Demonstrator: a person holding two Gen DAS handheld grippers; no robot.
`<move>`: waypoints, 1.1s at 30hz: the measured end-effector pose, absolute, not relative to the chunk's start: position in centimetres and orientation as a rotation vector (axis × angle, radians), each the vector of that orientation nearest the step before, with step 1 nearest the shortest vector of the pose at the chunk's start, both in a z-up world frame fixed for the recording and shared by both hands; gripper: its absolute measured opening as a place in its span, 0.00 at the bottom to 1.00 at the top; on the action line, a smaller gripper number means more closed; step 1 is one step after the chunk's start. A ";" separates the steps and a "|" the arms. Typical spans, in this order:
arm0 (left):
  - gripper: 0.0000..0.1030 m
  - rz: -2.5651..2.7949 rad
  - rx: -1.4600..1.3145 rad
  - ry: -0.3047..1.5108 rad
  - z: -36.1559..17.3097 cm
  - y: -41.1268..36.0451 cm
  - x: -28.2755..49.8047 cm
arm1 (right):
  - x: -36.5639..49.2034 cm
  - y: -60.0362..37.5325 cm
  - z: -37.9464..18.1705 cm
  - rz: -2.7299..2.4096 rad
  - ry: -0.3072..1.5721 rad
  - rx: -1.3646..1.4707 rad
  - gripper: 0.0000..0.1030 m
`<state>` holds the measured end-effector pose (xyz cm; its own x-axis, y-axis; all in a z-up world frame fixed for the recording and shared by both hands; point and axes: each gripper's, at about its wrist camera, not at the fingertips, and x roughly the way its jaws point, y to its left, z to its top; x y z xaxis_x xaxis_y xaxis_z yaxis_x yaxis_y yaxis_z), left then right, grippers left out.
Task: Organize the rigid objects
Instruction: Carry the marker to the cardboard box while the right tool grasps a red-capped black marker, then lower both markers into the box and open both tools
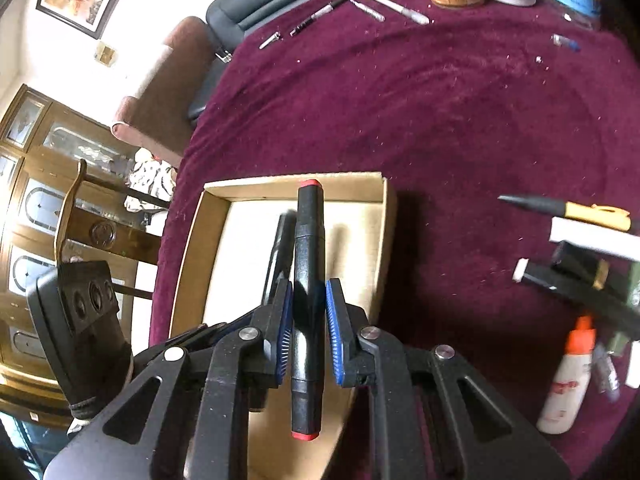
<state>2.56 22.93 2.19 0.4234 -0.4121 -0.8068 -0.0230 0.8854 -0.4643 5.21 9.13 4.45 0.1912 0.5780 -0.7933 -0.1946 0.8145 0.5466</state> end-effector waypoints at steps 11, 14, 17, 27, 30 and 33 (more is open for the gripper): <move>0.26 -0.224 -0.409 1.088 2.2 23.0 2.3 | 4.6 10.5 4.2 0.476 1.229 0.222 0.15; 0.38 -0.185 -0.377 1.050 3.2 23.1 1.6 | 4.5 10.1 4.7 0.452 1.207 0.210 0.16; 0.47 -0.161 -0.362 0.998 4.0 23.5 0.5 | 4.0 9.6 5.7 0.437 1.165 0.174 0.16; 0.54 -0.075 -0.442 0.993 1.9 24.7 -1.4 | 0.9 4.0 11.6 0.349 0.914 0.162 0.61; 0.54 -0.067 -0.420 0.982 1.9 24.3 -1.9 | -0.3 1.5 13.5 0.354 0.859 0.177 0.61; 0.54 -0.076 -0.422 0.971 2.0 24.1 -2.1 | -1.4 -1.2 14.7 0.341 0.832 0.207 0.67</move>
<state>-2.15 24.14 2.02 0.5688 -0.2489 -0.7839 -0.1235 0.9165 -0.3806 -1.38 -1.20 14.72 0.6235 0.3748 -0.6862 -0.2147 0.9260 0.3106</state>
